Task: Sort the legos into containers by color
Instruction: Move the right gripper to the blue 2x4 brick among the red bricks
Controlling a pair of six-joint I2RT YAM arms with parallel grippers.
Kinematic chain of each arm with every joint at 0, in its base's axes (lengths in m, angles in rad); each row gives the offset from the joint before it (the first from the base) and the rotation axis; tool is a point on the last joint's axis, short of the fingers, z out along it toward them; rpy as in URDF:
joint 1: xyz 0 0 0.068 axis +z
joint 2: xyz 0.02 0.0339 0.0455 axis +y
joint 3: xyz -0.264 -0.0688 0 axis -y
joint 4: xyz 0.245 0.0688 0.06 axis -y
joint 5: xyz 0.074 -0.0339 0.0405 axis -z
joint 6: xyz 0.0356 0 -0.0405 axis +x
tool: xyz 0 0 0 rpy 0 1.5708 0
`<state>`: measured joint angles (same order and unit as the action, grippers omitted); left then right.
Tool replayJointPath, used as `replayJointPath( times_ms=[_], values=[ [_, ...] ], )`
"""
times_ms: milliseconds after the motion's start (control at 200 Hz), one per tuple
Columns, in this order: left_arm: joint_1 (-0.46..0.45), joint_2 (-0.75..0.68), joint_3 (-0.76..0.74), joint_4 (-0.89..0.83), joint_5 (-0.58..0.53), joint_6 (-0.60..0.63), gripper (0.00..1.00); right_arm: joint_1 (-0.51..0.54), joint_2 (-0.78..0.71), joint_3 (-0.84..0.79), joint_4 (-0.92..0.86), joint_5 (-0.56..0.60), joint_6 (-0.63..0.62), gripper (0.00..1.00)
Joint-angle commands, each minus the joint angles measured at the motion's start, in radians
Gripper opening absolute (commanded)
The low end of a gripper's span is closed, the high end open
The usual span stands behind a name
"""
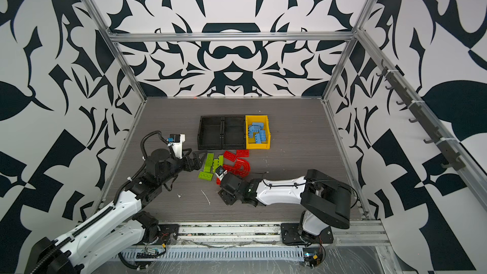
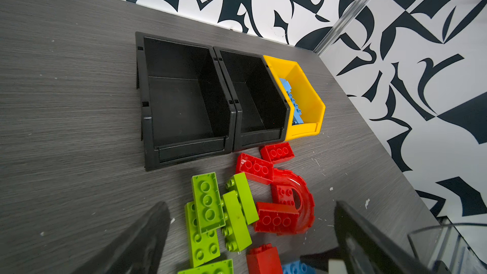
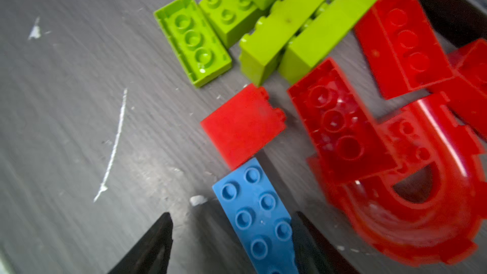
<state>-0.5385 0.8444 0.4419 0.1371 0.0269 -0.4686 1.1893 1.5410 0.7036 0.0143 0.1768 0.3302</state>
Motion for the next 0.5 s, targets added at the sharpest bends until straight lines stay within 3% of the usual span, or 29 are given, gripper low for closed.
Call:
replayJointPath(
  times_ms=[0, 170, 495],
  values=[
    [0.004, -0.011, -0.014, 0.015, 0.010, -0.006, 1.00, 0.048, -0.061, 0.016, -0.029, 0.004, 0.033, 0.73],
    [0.003, -0.012, -0.012, 0.014, 0.015, -0.006, 1.00, 0.063, -0.098, 0.018, -0.075, 0.130, 0.021, 0.72],
    [0.004, -0.015, -0.012, 0.013, 0.016, -0.006, 1.00, 0.063, -0.028, 0.079, -0.128, 0.162, -0.108, 0.82]
  ],
)
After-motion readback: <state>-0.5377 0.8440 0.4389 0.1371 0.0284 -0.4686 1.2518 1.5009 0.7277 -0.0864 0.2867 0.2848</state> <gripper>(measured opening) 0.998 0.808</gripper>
